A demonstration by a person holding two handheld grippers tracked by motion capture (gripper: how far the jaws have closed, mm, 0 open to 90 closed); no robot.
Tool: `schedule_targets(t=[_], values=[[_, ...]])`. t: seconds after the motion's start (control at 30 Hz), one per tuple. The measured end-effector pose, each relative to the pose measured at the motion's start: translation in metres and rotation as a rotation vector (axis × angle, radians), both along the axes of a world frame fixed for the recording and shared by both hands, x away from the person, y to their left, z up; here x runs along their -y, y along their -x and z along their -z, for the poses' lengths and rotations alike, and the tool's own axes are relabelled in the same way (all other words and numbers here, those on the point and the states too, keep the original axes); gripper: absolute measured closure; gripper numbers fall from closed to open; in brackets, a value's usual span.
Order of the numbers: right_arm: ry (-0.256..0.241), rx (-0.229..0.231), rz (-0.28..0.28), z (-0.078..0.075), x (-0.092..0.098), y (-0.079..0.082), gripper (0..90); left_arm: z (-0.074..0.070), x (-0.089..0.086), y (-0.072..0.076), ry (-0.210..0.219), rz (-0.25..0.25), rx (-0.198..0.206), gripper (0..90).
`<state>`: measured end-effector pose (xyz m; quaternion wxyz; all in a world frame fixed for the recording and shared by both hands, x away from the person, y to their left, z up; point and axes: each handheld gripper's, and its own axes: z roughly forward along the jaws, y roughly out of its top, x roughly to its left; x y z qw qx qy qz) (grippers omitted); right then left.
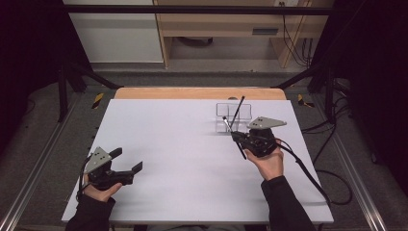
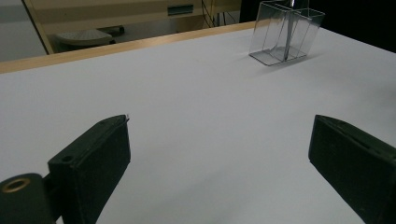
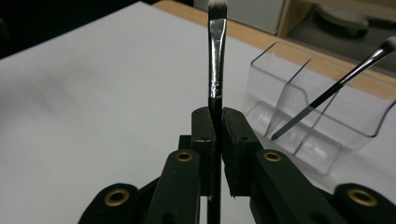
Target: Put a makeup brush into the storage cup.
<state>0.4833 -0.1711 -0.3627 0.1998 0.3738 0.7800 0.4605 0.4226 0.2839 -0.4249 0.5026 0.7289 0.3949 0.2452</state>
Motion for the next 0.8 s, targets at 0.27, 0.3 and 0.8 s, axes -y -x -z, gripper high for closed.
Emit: schedule_targets(t=[0.27,0.3,0.8], values=[[-0.092,0.075,0.096,-0.009,0.008,-0.004,84.0,0.0,0.0,0.0,0.006,-0.001,0.005,5.1],[-0.098,0.08,0.108,-0.01,0.009,-0.004,84.0,0.0,0.0,0.0,0.006,0.0,0.005,5.1],[-0.185,0.145,0.253,-0.019,0.017,-0.025,83.9,0.0,0.0,0.0,0.003,0.0,0.003,5.2]])
